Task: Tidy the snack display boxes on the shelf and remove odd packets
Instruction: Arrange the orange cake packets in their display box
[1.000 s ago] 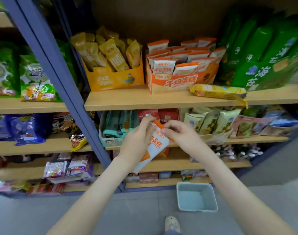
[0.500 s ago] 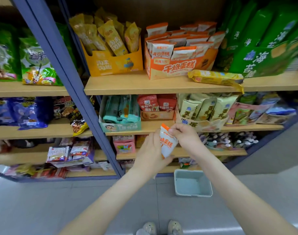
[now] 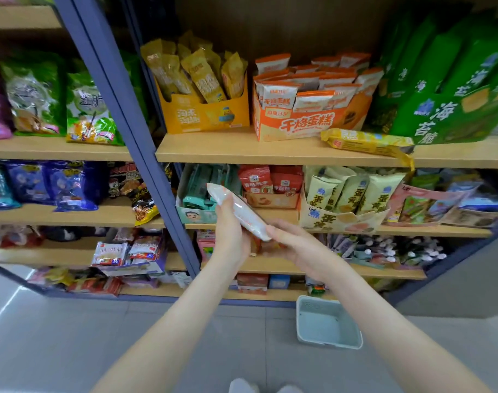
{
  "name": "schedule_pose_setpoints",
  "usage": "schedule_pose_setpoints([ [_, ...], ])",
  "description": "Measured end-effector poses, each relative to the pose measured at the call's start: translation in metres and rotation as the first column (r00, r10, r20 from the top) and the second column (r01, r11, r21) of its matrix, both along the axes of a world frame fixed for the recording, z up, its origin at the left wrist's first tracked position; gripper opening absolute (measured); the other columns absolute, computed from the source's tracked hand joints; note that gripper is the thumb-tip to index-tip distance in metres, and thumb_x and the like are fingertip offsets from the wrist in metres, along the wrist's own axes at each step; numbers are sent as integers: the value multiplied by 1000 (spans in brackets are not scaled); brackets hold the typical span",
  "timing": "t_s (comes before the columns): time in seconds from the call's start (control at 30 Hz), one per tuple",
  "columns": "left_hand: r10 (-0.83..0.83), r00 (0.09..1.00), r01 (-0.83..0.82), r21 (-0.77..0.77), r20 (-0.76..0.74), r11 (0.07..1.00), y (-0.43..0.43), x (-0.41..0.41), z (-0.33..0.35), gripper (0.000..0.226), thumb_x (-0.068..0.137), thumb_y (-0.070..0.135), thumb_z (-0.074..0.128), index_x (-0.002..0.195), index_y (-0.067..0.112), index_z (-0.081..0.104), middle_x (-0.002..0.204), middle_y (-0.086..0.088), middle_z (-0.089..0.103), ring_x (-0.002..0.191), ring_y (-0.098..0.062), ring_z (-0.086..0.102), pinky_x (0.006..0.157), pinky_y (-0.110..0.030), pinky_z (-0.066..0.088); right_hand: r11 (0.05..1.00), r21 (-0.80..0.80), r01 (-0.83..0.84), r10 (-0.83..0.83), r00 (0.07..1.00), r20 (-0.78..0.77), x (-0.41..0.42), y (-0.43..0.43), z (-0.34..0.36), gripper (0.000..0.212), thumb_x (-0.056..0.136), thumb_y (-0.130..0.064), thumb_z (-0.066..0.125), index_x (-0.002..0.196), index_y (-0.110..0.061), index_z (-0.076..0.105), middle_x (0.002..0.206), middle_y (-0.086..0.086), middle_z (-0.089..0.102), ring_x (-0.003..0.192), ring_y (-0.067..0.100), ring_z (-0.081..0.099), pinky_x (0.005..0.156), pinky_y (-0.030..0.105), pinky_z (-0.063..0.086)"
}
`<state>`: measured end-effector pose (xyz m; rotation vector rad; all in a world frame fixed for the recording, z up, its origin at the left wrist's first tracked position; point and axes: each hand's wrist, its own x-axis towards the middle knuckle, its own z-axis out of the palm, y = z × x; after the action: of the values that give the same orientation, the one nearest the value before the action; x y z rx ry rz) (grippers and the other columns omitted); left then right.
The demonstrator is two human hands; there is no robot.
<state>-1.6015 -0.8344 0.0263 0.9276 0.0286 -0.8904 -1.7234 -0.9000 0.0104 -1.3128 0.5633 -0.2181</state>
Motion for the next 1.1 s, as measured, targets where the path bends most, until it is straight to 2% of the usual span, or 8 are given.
schedule_pose_setpoints([
  [0.13, -51, 999, 49, -132, -11, 990, 2, -4, 2, 35, 104, 41, 33, 133, 24, 42, 122, -7, 59, 116, -28, 58, 99, -51, 47, 984, -60, 165, -160, 984, 84, 1, -10, 2, 45, 83, -5, 70, 123, -19, 55, 123, 4, 60, 114, 19, 56, 101, 32, 45],
  [0.27, -66, 997, 70, -163, 28, 984, 1, -5, 0, 37, 106, 37, 27, 132, 22, 48, 128, -10, 62, 116, -24, 61, 91, -42, 53, 957, 48, 287, -291, 944, 154, 0, -16, 4, 39, 82, 5, 67, 113, -19, 61, 116, 6, 64, 110, 20, 59, 97, 34, 47],
  [0.4, -89, 996, 88, -166, 0, 982, -2, -8, -3, 38, 106, 35, 28, 136, 22, 46, 133, -12, 59, 120, -25, 59, 91, -43, 53, 945, 97, 313, -326, 931, 167, -2, -21, -2, 31, 85, 6, 62, 110, -12, 64, 107, 7, 68, 103, 19, 63, 88, 32, 50],
  [0.53, -159, 979, 178, -149, 130, 973, -1, -6, -6, 36, 104, 34, 33, 136, 23, 46, 135, -10, 58, 121, -25, 59, 93, -45, 52, 955, 94, 281, -291, 950, 110, -5, -31, -5, 26, 89, 6, 57, 109, -10, 62, 105, 8, 69, 95, 15, 66, 83, 28, 53],
  [0.67, -295, 885, 317, -2, 359, 948, -1, 3, -4, 36, 102, 22, 44, 138, 23, 47, 130, -2, 62, 119, -20, 61, 94, -44, 53, 956, -261, 133, -149, 988, -42, -8, -42, -3, 36, 92, -10, 57, 125, -24, 61, 127, -3, 62, 117, 9, 57, 100, 34, 46],
  [0.8, -429, 747, 391, 187, 508, 901, -4, -2, -1, 37, 101, 20, 49, 137, 27, 49, 127, 2, 64, 113, -15, 63, 92, -40, 55, 929, -359, 85, -71, 996, 51, -5, -38, 15, 57, 90, -31, 64, 143, -37, 42, 137, -20, 51, 125, -5, 46, 99, 21, 42],
  [0.9, -441, 750, 394, 204, 493, 896, -6, -5, 2, 41, 100, 20, 52, 140, 27, 48, 128, 0, 63, 112, -14, 64, 89, -39, 57, 895, -435, 98, -92, 995, 36, -2, -38, 19, 59, 93, -24, 64, 144, -38, 38, 136, -19, 51, 122, -5, 49, 98, 20, 43],
  [1.1, -497, 723, 429, 252, 480, 868, -5, -1, 5, 45, 98, 21, 55, 142, 28, 48, 129, -1, 63, 115, -18, 63, 95, -48, 53, 933, -348, 95, -85, 995, 43, -7, -43, 17, 51, 98, -10, 53, 143, -31, 41, 137, -14, 54, 124, 2, 51, 101, 25, 46],
])
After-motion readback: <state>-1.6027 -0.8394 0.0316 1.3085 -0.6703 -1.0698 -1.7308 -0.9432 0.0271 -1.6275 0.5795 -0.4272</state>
